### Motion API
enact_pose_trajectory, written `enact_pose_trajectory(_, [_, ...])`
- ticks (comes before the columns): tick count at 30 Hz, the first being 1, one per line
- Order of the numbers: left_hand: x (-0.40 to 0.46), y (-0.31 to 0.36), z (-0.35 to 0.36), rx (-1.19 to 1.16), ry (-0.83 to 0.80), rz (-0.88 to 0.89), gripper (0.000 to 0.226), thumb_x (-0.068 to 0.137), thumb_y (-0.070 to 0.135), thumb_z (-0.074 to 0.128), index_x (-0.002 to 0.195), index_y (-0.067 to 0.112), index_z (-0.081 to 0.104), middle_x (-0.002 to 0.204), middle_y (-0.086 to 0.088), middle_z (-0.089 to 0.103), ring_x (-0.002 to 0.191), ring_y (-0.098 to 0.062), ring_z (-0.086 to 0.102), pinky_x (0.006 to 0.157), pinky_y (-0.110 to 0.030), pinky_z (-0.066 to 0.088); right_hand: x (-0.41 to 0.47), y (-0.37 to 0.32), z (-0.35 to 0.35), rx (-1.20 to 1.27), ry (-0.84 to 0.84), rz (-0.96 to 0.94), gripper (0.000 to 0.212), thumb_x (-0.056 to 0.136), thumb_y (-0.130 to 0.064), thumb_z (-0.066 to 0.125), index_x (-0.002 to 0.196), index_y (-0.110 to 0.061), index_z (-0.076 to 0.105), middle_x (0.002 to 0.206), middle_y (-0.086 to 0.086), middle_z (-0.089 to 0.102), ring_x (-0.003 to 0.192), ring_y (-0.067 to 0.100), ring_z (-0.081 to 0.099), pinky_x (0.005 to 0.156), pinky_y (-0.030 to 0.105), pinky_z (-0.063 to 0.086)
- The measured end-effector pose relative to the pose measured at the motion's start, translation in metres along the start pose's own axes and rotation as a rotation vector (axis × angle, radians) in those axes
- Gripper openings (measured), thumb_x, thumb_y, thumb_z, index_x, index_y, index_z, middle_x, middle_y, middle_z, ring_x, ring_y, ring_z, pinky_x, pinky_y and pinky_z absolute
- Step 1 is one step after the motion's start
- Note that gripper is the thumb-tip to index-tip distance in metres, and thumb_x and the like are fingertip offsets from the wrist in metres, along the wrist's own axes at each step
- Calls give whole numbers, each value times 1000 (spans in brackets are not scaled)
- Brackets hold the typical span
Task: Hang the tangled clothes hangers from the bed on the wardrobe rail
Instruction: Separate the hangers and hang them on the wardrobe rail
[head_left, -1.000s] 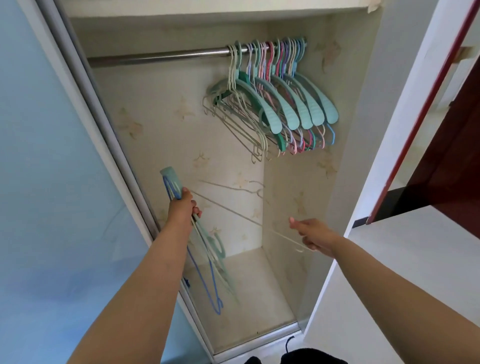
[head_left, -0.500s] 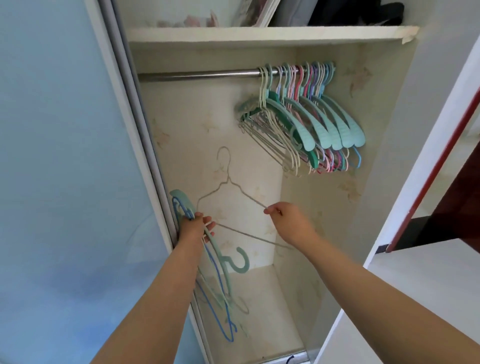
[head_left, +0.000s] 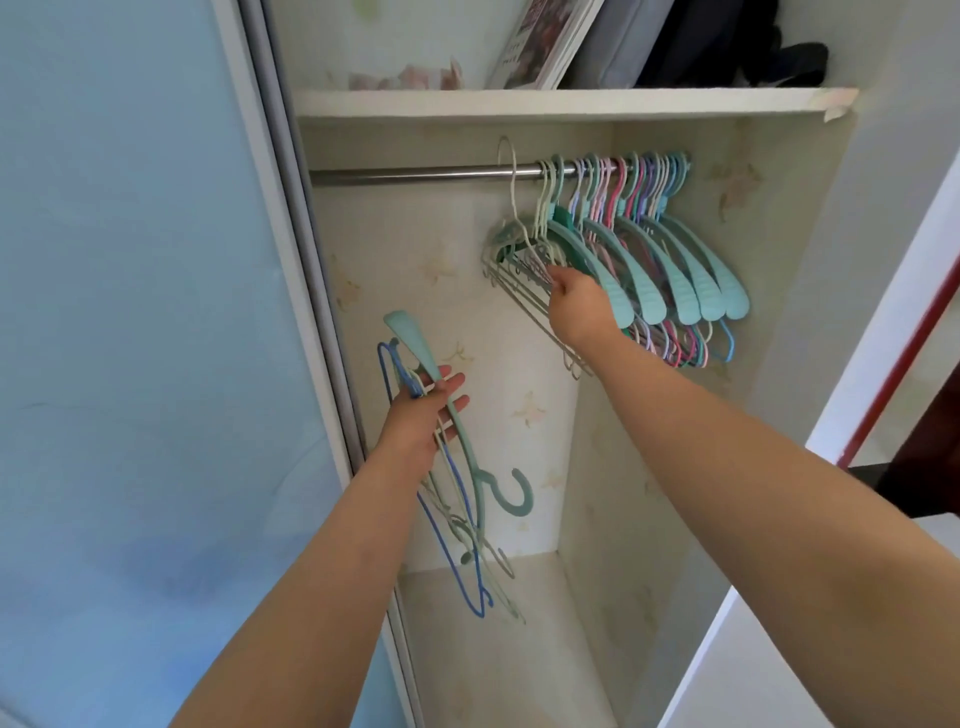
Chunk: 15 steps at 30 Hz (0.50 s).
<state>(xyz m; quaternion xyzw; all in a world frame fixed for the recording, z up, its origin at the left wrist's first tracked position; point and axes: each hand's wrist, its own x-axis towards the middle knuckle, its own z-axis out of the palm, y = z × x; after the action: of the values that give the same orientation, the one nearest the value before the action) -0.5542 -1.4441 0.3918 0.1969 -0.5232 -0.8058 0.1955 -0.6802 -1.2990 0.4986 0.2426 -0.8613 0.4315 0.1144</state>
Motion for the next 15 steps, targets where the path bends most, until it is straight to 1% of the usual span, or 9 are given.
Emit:
enact_pose_trajectory(4, [-7,4,0,31,-76,18,20,102,15,45,107,21,62,107,1,71,99,-17,67,88,-36,51,9,12,-7,-31,87,107,43,96,-2,35,136,-5,49,133,17,55,121,31,52,96,30,40])
enact_pose_trajectory(6, [-11,5,-2,25,-104,22,19,102,15,44,106,20,62,105,2,72,98,-17,68,87,-37,52,6,23,-1,-38,59,127,43,97,-4,34,137,-7,48,130,18,56,117,33,53,90,30,42])
enact_pose_trajectory(7, [-11,5,-2,11,-109,26,18,102,15,44,104,19,62,105,2,72,97,-18,69,87,-38,52,0,30,3,-36,42,125,44,97,-5,35,140,-8,44,131,19,54,118,34,52,92,31,42])
enact_pose_trajectory(8, [-12,6,-2,-12,-107,35,16,101,14,45,102,17,61,104,2,72,95,-18,70,87,-38,53,-9,36,9,-42,57,93,44,98,-7,37,142,-7,41,133,21,50,121,36,49,97,33,40])
enact_pose_trajectory(10, [-12,8,-1,-77,-71,55,14,101,13,44,97,15,57,104,-1,71,88,-18,71,81,-38,56,-41,50,20,-33,229,-102,41,99,-12,40,139,-3,40,132,21,45,122,32,45,103,36,36])
enact_pose_trajectory(11, [-11,10,-1,-116,-38,63,14,102,12,43,95,14,56,104,-3,70,86,-19,72,76,-37,58,-61,58,26,13,305,-207,39,100,-16,40,136,-3,43,128,17,46,119,26,45,103,33,36])
enact_pose_trajectory(12, [-10,12,0,-159,1,68,15,102,12,42,94,13,54,105,-4,69,85,-21,71,71,-37,58,-83,68,32,81,312,-273,38,100,-23,38,132,-4,45,123,12,48,115,20,46,100,30,37])
enact_pose_trajectory(13, [-8,14,1,-203,42,67,15,103,13,41,94,12,53,106,-6,68,86,-23,70,68,-36,58,-104,79,37,140,227,-288,42,100,-33,34,130,-7,48,118,6,51,111,16,49,96,28,39])
enact_pose_trajectory(15, [-5,16,3,-276,110,51,16,103,13,39,94,11,51,108,-7,65,90,-27,67,65,-36,56,-137,99,46,177,-126,-188,58,93,-55,26,126,-16,53,112,-6,56,107,14,55,90,27,40])
